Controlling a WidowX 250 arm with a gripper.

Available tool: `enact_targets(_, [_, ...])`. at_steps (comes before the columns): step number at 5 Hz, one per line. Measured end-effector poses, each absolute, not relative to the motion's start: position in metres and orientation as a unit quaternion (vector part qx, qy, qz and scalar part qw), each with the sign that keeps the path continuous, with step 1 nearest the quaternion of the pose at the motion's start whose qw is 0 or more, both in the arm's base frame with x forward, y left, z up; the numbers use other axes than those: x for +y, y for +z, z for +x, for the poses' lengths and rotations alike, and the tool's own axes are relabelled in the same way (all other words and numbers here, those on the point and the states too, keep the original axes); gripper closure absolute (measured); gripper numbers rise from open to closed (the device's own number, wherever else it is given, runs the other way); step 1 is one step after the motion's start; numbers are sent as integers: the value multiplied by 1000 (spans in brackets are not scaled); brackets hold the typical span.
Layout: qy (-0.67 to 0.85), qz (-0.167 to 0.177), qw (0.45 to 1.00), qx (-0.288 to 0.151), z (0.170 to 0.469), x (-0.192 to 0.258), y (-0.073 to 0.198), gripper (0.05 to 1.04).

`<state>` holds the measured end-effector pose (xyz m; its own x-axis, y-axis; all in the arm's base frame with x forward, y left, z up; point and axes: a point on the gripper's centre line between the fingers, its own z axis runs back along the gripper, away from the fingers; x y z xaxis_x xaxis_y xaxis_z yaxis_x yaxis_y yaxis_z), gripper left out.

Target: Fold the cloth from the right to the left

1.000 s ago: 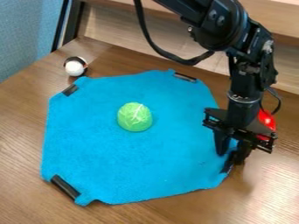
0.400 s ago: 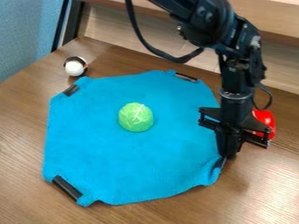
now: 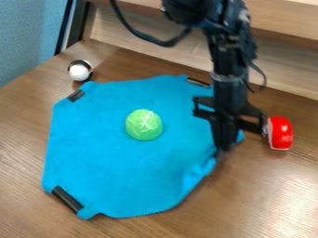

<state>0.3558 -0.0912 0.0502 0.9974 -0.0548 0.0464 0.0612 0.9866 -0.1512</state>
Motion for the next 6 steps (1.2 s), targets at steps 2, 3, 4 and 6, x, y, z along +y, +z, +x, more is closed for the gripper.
enact_targets(2, [0, -94, 995, -46, 373, -43, 81, 1028])
enact_targets(3, [18, -95, 994, -51, 379, -16, 90, 1028])
enact_targets(4, [35, -99, 993, -54, 381, 8, 96, 1028])
enact_targets(6, [69, -101, 991, -57, 376, 57, 104, 1028])
